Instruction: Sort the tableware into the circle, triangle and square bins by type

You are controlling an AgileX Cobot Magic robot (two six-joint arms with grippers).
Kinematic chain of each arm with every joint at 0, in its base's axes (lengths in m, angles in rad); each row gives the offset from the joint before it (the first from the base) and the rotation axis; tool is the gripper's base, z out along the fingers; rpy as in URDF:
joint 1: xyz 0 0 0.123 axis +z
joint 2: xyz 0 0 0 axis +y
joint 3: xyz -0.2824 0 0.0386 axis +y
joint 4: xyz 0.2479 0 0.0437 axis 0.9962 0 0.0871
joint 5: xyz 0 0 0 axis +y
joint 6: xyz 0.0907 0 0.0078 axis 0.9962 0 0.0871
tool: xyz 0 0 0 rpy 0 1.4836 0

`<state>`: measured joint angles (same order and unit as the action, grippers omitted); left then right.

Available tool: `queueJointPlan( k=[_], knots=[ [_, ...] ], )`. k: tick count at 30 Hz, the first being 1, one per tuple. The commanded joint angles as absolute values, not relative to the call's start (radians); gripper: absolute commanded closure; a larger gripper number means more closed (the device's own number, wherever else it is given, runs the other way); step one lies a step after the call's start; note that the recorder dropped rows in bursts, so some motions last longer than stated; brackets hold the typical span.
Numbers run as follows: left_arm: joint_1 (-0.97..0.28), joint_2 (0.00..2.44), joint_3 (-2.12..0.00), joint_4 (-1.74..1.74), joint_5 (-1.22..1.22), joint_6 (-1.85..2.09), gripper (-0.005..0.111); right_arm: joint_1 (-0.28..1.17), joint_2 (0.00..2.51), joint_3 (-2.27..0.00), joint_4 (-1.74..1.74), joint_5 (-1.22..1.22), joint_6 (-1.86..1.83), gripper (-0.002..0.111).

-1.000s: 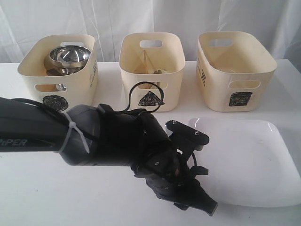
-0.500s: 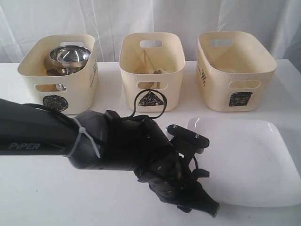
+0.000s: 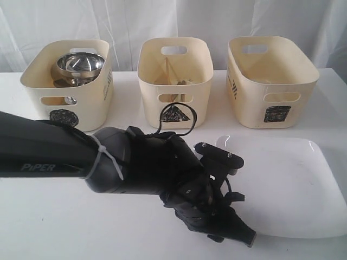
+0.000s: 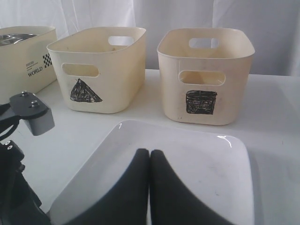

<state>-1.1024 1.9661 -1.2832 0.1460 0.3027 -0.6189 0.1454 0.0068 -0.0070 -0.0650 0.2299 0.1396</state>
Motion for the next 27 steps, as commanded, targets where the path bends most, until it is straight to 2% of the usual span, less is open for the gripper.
queueJointPlan(
  k=[1,14,27],
  knots=[
    [-1.099,1.968,-1.286,0.15,0.352,-0.628,0.056,0.139,0.0,0.0,-0.069,0.221,0.145,0.108],
    [-1.099,1.982,-1.286,0.15,0.359,-0.628,0.056,0.139,0.0,0.0,-0.069,0.221,0.145,0.108],
    [-1.024,1.982,-1.286,0.197,0.436,-0.628,0.056,0.139,0.0,0.0,-0.069,0.221,0.145,0.108]
  ],
)
